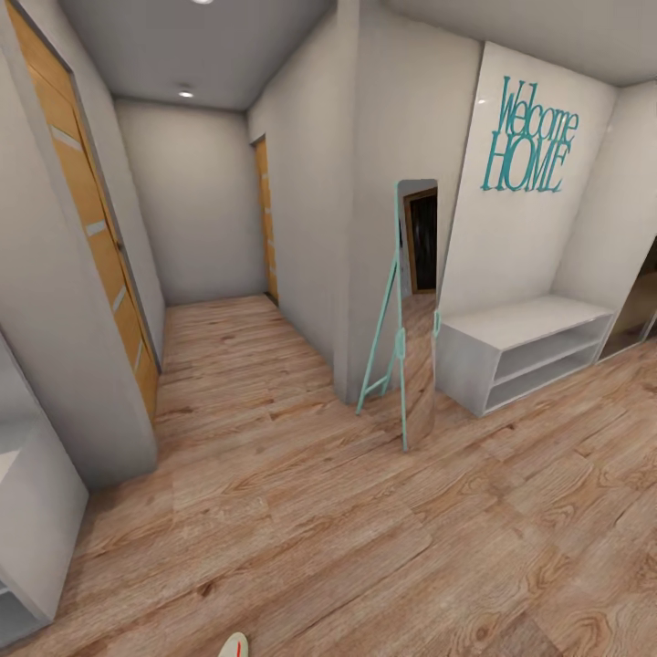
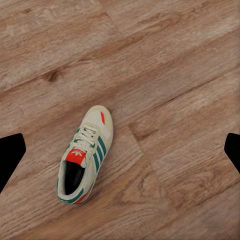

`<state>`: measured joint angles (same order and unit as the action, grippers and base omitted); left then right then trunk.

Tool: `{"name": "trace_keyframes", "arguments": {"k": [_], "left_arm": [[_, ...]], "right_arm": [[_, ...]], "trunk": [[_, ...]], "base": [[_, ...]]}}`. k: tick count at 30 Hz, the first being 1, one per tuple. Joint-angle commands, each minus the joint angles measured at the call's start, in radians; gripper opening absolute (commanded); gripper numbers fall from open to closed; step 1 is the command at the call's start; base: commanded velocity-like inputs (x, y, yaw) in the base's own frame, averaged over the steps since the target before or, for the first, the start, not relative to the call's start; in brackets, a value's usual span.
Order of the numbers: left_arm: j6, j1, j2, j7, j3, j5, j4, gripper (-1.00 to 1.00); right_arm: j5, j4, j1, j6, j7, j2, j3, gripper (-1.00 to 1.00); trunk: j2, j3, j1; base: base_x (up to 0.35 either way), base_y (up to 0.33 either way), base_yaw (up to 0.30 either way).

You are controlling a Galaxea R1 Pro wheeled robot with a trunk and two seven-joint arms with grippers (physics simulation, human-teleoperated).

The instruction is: Pick up the two gym shoes and the two sandals from the corridor floor and place them onto the hallstand (shoe rack) in the corridor, making sure they are on the rack and not on the floor. Arrange them so the two gym shoes are next to each other and the two sandals are next to each other.

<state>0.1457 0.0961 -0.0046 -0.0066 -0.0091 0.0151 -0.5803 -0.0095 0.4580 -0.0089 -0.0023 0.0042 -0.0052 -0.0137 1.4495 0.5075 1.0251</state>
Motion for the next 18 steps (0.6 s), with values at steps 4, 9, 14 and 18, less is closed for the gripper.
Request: {"name": "trace_keyframes", "arguments": {"k": [4, 9, 14, 18], "left_arm": [[0.003, 0.001, 0.000, -0.001, 0.000, 0.001, 0.000, 1.00], [0.003, 0.001, 0.000, -0.001, 0.000, 0.002, 0.000, 1.00], [0.003, 0.001, 0.000, 0.000, 0.000, 0.002, 0.000, 1.00], [0.003, 0.001, 0.000, 0.000, 0.000, 0.001, 0.000, 1.00]], "right_arm": [[-0.001, 0.001, 0.000, 0.000, 0.000, 0.000, -0.002, 1.00], [-0.001, -0.001, 0.000, 0.000, 0.000, 0.001, -0.002, 1.00], [-0.001, -0.001, 0.000, 0.000, 0.000, 0.001, -0.002, 1.00], [-0.001, -0.001, 0.000, 0.000, 0.000, 0.001, -0.002, 1.00]], "trunk": [[0.000, 0.001, 0.000], [0.000, 0.001, 0.000], [0.000, 0.001, 0.000], [0.000, 0.001, 0.000]], "base": [[0.000, 0.000, -0.083], [0.000, 0.000, -0.216], [0.000, 0.000, -0.249], [0.000, 0.000, -0.252]]}}
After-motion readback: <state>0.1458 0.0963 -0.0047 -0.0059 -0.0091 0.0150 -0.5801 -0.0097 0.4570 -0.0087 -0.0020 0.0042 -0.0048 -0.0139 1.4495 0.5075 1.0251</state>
